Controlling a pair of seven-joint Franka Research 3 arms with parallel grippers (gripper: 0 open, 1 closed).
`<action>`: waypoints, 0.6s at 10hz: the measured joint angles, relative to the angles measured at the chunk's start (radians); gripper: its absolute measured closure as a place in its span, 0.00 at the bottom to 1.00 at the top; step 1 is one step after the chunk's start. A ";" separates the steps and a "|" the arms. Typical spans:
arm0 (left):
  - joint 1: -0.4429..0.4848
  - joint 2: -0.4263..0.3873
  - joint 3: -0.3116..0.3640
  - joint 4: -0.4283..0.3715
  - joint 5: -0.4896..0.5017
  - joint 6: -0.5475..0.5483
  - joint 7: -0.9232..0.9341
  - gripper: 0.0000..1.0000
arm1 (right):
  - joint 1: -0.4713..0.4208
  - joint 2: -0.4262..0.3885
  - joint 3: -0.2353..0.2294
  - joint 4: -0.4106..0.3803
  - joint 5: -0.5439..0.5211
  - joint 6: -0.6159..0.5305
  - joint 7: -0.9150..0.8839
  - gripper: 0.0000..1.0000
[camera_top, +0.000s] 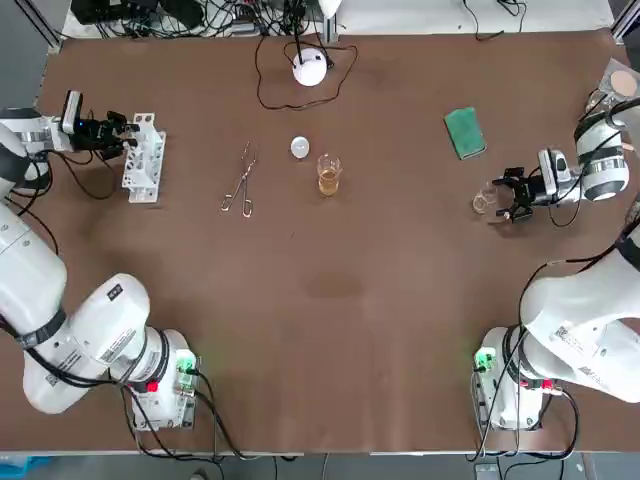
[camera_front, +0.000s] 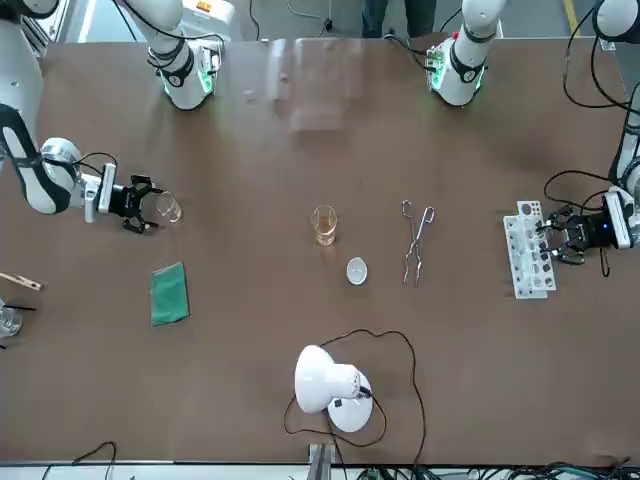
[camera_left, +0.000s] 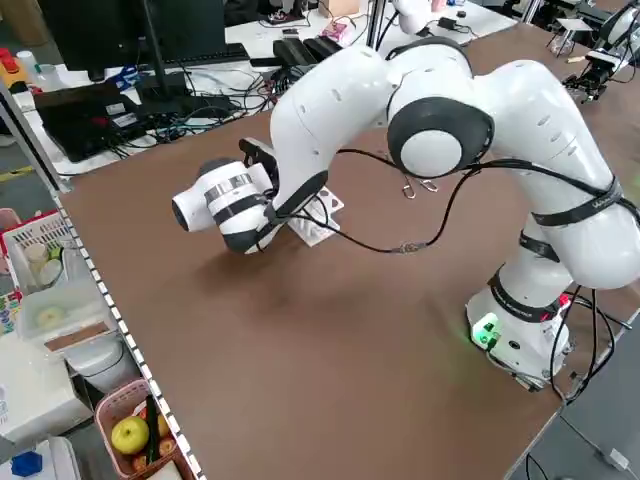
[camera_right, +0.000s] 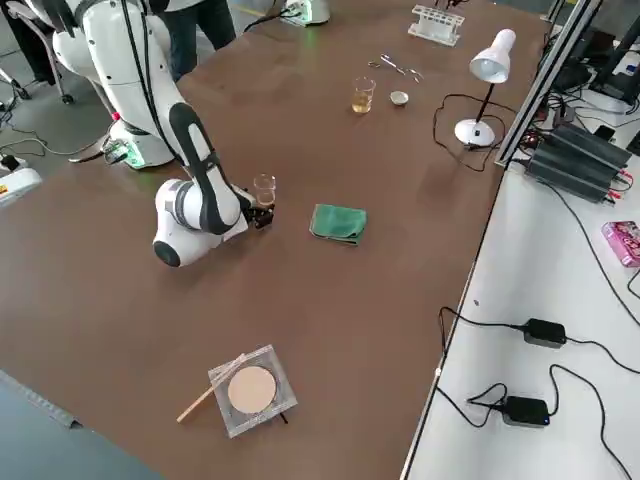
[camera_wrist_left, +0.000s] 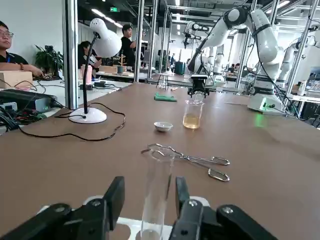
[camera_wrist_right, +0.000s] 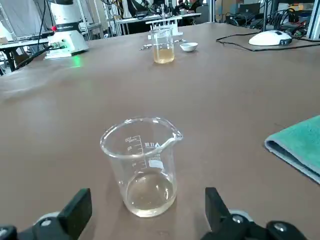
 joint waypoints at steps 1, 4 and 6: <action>0.000 0.000 -0.001 -0.001 0.000 0.000 0.000 0.52 | 0.000 0.010 0.002 0.000 0.005 0.000 -0.004 0.00; 0.001 0.000 -0.001 -0.001 -0.002 -0.010 0.000 0.58 | 0.001 0.032 0.010 0.000 0.019 -0.011 -0.013 0.00; 0.004 0.006 -0.001 -0.007 -0.024 -0.019 0.000 0.59 | 0.001 0.035 0.012 0.000 0.026 -0.031 -0.014 0.00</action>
